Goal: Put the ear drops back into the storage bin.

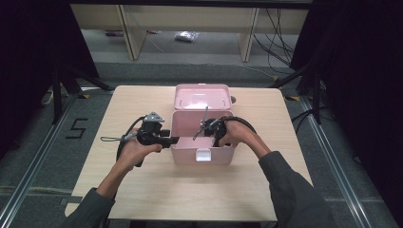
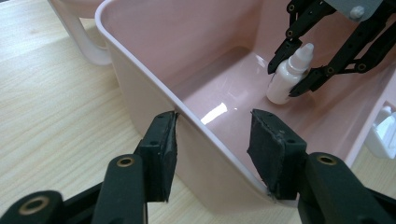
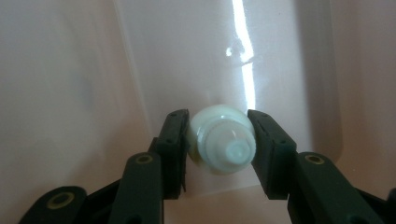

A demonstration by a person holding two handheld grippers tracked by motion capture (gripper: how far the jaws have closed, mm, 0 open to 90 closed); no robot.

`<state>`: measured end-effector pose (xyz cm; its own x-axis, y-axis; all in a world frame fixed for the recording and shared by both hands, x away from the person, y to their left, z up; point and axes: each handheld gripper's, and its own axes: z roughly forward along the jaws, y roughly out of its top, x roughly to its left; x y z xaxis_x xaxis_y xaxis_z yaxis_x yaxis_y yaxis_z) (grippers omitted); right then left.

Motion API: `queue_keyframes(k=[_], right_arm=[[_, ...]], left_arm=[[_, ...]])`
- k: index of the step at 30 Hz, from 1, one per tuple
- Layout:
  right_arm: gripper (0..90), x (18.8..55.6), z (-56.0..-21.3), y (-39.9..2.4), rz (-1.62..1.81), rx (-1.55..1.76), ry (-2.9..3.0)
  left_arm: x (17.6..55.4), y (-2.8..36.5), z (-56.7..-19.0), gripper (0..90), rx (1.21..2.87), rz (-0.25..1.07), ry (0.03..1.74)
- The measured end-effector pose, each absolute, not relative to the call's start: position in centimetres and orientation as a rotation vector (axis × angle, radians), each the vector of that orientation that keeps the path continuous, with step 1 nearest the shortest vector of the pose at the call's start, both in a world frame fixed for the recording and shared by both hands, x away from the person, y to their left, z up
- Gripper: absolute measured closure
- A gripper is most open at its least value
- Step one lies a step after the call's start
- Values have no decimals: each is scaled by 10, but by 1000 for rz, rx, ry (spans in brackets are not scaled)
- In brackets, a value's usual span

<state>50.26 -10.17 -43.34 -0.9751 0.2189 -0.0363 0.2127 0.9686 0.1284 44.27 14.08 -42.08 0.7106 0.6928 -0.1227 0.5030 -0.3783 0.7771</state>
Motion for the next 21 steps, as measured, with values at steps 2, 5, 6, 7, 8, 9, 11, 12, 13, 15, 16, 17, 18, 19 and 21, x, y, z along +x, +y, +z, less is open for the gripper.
queue_keyframes(k=[2,5,6,7,8,9,11,12,13,15,16,17,18,19,21], right_arm=[[603,503,-434,-103,173,346,3058],[602,505,-437,-104,171,353,3078],[603,506,-438,-104,147,359,3070],[602,508,-439,-105,166,302,3070],[602,506,-439,-104,171,359,3078],[602,505,-439,-104,177,369,3081],[601,506,-439,-104,174,337,3073],[601,505,-439,-104,174,364,3080],[598,506,-438,-105,183,356,3077],[579,505,-437,-105,193,377,3079],[574,505,-437,-105,185,381,3080],[560,504,-436,-106,196,375,3068],[544,504,-434,-106,206,375,3063],[523,503,-433,-106,212,392,3073],[509,503,-430,-107,241,380,3055]], left_arm=[[443,141,-421,511,2059,285,908],[443,141,-421,512,2057,282,910],[443,141,-421,511,2061,284,907],[443,141,-421,512,2061,283,909],[443,141,-421,511,2060,282,910],[443,141,-421,511,2060,284,909],[443,141,-421,511,2062,291,904],[443,141,-421,512,2062,289,905],[443,141,-421,512,2063,289,905],[443,140,-421,512,2064,290,903],[443,141,-421,512,2064,290,904],[443,141,-421,512,2062,287,906],[443,141,-421,512,2064,287,906],[443,141,-421,512,2063,287,906],[443,140,-421,511,2064,289,906]])
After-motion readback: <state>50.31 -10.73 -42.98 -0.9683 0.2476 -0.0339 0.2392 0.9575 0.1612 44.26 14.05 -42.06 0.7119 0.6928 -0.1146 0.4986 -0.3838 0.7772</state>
